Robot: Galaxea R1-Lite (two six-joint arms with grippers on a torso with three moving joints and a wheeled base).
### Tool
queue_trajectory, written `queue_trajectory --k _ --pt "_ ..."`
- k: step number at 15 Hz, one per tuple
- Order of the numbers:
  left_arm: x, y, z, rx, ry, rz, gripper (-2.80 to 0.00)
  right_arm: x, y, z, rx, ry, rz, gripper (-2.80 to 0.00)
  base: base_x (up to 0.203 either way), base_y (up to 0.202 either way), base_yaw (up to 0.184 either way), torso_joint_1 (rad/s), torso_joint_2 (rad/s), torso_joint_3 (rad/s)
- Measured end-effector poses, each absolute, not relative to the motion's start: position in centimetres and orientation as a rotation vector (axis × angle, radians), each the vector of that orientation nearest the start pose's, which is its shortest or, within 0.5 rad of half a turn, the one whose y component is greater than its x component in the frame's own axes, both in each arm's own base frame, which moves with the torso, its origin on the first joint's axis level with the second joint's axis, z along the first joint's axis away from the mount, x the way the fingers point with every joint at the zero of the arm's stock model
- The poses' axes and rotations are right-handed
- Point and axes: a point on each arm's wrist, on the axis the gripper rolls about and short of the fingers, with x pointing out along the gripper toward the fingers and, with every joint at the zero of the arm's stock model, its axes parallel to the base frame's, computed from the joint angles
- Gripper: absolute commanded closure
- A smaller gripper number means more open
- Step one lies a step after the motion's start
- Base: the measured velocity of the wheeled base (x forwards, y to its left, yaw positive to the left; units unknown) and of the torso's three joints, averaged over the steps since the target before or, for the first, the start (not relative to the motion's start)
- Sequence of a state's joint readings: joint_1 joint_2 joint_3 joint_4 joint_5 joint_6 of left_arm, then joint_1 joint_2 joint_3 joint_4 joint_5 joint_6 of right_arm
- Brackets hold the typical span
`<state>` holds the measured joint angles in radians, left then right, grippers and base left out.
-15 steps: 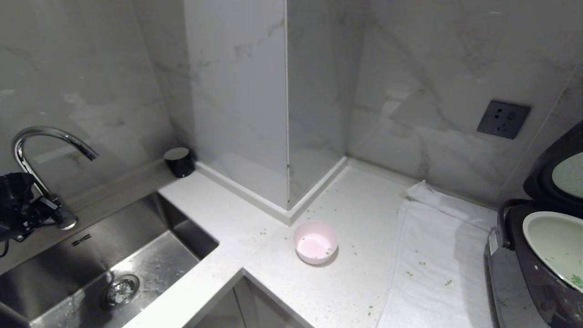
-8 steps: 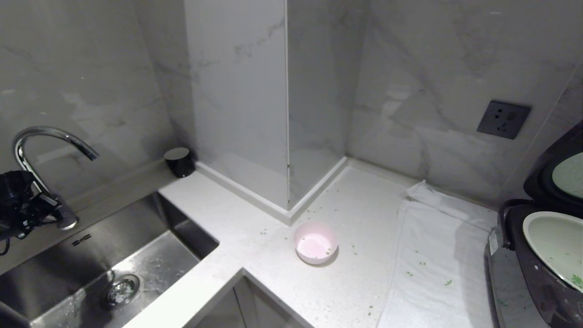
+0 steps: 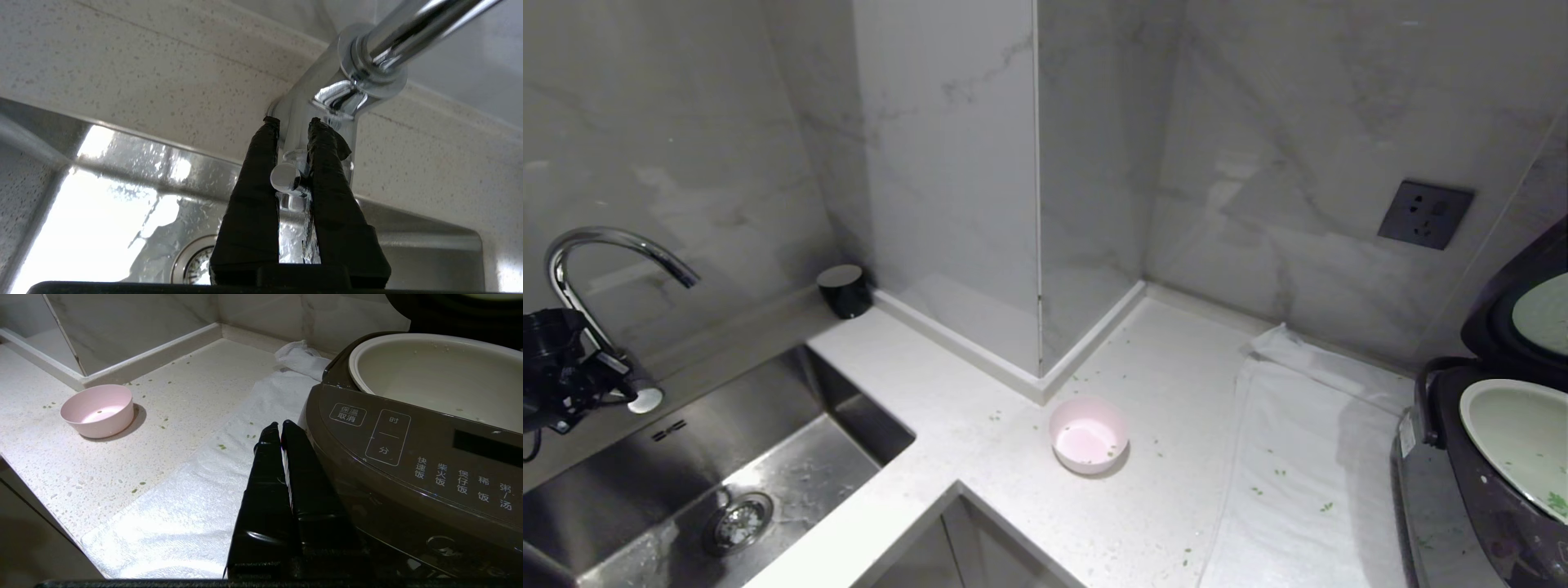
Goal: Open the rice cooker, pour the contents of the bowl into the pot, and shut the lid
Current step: Turn on the tap
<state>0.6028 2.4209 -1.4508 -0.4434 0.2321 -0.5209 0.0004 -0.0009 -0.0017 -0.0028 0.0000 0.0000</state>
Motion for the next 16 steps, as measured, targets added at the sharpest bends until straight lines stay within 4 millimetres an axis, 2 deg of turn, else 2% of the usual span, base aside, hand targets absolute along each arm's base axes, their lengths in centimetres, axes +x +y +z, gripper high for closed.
queue_trajectory --k 11,12,16 --pt "39.33 27.83 4.28 -0.564 0.388 1.001 0.0 -2.3 0.0 7.62 0.0 -0.005 0.0 0.0 0.0 0.0 0.0 0.0 0.0 0.0" --pt "39.32 27.82 4.29 -0.563 0.389 1.002 -2.8 -2.3 0.0 7.62 0.0 -0.005 0.0 0.0 0.0 0.0 0.0 0.0 0.0 0.0" --pt "39.13 27.78 4.27 -0.567 0.403 1.002 -2.8 -2.3 0.0 7.62 0.0 -0.005 0.0 0.0 0.0 0.0 0.0 0.0 0.0 0.0"
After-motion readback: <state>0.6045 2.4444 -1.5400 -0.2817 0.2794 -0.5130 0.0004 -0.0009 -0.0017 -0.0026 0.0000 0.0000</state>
